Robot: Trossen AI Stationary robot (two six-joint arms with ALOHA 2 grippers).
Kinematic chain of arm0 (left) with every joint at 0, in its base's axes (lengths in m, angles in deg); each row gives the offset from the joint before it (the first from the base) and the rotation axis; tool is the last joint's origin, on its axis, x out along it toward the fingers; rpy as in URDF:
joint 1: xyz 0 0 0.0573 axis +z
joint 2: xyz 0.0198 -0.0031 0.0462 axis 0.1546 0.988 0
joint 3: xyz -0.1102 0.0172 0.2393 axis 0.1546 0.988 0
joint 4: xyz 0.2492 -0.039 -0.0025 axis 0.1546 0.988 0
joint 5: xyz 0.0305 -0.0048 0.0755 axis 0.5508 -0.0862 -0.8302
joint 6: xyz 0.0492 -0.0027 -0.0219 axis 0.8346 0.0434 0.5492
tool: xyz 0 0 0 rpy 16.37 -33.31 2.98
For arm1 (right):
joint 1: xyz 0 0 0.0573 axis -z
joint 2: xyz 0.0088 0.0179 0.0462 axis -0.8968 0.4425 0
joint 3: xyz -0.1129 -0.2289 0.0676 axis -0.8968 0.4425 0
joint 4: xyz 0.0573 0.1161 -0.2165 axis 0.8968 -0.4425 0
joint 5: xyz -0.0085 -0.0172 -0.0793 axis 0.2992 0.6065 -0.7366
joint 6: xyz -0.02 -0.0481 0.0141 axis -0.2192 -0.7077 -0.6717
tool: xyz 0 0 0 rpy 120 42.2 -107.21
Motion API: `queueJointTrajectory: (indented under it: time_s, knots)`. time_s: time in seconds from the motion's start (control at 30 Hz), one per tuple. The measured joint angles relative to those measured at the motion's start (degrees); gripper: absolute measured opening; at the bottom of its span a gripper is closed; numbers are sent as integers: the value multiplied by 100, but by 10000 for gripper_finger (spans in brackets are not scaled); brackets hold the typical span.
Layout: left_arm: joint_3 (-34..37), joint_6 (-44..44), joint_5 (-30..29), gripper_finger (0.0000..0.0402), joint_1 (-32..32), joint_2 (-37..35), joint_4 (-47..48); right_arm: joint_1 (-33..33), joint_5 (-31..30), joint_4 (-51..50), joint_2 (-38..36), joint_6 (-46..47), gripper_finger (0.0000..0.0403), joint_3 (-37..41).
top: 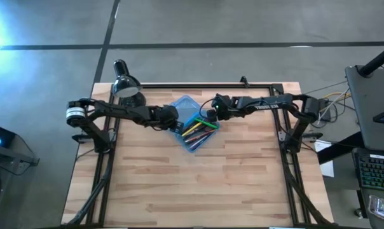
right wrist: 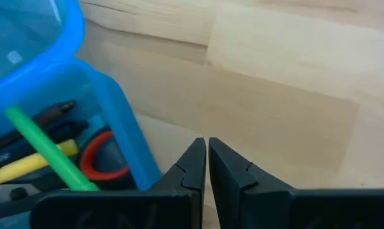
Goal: Pick & place school supplies into a supply box
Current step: Close the supply box
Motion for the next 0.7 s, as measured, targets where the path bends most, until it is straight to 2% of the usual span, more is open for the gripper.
queueJointTrajectory:
  time_s: [0.33,0.43,0.63,0.7]
  knots:
    - [0,-2,61,119,-104,2,-16,8,123,33,0,0,13,37]
    - [0,-6,-16,95,-109,2,-15,17,120,47,0,0,13,37]
    - [0,-28,-107,18,-109,2,-13,15,118,45,0,-15,13,39]
    - [0,-30,-105,5,-110,2,-13,15,116,45,0,-26,13,39]
